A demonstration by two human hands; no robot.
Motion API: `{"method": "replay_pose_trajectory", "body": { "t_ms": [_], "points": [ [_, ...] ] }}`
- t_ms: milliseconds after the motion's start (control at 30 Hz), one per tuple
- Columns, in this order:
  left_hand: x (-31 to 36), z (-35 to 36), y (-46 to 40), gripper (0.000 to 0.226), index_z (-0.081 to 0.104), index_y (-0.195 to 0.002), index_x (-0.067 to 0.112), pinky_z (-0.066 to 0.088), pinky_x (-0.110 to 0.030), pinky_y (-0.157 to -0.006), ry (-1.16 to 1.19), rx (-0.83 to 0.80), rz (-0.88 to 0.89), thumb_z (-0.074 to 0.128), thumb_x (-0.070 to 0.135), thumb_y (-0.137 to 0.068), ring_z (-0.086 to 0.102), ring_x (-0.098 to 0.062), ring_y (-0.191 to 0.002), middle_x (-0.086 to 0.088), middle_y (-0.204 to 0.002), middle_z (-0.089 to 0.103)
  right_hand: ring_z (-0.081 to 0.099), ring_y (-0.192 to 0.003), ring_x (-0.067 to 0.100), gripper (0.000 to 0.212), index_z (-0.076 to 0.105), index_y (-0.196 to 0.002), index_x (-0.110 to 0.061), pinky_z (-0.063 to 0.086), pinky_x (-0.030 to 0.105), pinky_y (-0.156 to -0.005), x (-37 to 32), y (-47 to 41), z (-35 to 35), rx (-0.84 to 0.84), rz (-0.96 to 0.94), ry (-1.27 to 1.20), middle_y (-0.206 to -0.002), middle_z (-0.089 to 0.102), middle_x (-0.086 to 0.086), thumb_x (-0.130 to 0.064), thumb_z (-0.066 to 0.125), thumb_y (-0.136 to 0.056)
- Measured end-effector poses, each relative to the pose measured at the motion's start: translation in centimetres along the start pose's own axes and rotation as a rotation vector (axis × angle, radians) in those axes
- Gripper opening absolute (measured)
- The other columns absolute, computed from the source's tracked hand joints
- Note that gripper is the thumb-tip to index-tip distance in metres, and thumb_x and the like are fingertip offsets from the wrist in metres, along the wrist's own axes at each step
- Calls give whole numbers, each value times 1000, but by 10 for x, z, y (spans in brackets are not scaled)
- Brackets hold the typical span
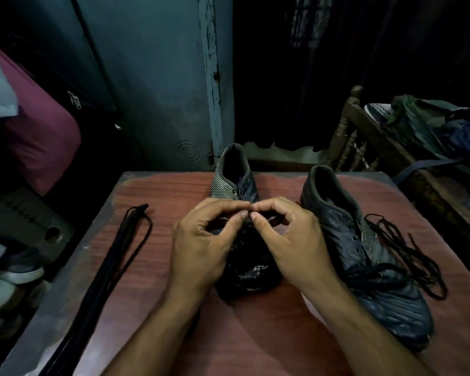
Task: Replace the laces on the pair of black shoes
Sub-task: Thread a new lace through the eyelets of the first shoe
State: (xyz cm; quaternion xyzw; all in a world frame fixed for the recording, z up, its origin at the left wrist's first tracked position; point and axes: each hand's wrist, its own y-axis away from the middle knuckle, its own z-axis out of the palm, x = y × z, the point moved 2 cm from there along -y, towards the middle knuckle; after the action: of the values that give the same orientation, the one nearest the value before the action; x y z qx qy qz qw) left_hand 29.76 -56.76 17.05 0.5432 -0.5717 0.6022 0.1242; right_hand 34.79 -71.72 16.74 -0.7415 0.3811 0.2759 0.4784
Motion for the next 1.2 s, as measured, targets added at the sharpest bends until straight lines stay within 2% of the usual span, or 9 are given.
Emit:
{"method": "replay_pose_trajectory", "body": {
  "t_ms": [233, 433, 633, 767, 833, 900, 1000, 1067, 1200],
  "points": [
    [-4, 2, 1, 27, 74, -104, 23, 55, -21, -80, 139, 9, -114, 77, 1, -88, 74, -10, -90, 9, -94, 76, 70, -97, 3, 13, 80, -97, -23, 56, 25, -85, -1, -1, -3, -22, 40, -78, -95, 74, -15, -13, 76, -89],
    [-3, 1, -2, 28, 76, -93, 30, 59, -29, -80, 162, -22, -125, 80, 4, -84, 75, -9, -86, 10, -92, 78, 74, -89, 6, 19, 80, -94, -26, 61, 43, -85, 3, -5, -6, 10, 145, -243, -90, 78, -12, -9, 80, -86],
    [-10, 1, -4, 25, 75, -93, 28, 57, -31, -79, 239, -72, -229, 81, 6, -83, 73, -13, -85, 2, -90, 78, 72, -91, 6, 13, 81, -95, -20, 60, 37, -83, 3, -6, -7, -52, 80, -144, -92, 75, -13, -10, 78, -87],
    [-20, -2, -5, 17, 76, -98, 28, 53, -21, -81, -53, -86, -192, 77, 13, -89, 69, 1, -85, 12, -93, 74, 64, -92, 1, 7, 73, -96, -23, 53, 24, -80, 4, -5, -6, -49, -11, 136, -95, 68, -15, -16, 70, -94],
    [-24, 0, -4, 22, 76, -100, 29, 43, -5, -82, -301, -144, -126, 77, 12, -86, 63, 5, -86, 18, -94, 69, 60, -91, 2, 6, 69, -98, -23, 48, 21, -78, 4, -3, -6, -80, -8, 221, -96, 65, -14, -19, 65, -97],
    [-26, 2, -1, 30, 76, -106, 29, 33, 3, -82, -444, -218, -109, 76, 10, -82, 58, 5, -86, 18, -98, 65, 61, -88, 4, 6, 66, -100, -22, 50, 25, -75, 5, -2, -7, -100, 8, 227, -95, 64, -13, -20, 61, -99],
    [-25, 4, 1, 37, 74, -105, 29, 37, -2, -87, -479, -282, -109, 72, 5, -77, 62, -2, -95, 13, -104, 68, 66, -80, 6, 5, 63, -101, -26, 57, 37, -73, 6, -2, -9, -133, 50, 218, -87, 67, -13, -23, 59, -100],
    [-23, 4, 1, 41, 70, -104, 33, 42, -10, -89, -455, -289, -116, 71, 3, -77, 64, -2, -96, 16, -101, 70, 68, -76, 5, 7, 63, -99, -28, 59, 39, -71, 7, -2, -7, -149, 94, 168, -84, 70, -13, -22, 60, -100],
    [-17, 3, 3, 45, 63, -111, 41, 41, -11, -81, -420, -324, -178, 79, 12, -79, 62, 2, -92, 23, -86, 69, 69, -73, 3, 11, 63, -97, -28, 61, 38, -69, 8, 0, -5, -140, 141, 114, -81, 71, -12, -18, 60, -100]
  ]
}}
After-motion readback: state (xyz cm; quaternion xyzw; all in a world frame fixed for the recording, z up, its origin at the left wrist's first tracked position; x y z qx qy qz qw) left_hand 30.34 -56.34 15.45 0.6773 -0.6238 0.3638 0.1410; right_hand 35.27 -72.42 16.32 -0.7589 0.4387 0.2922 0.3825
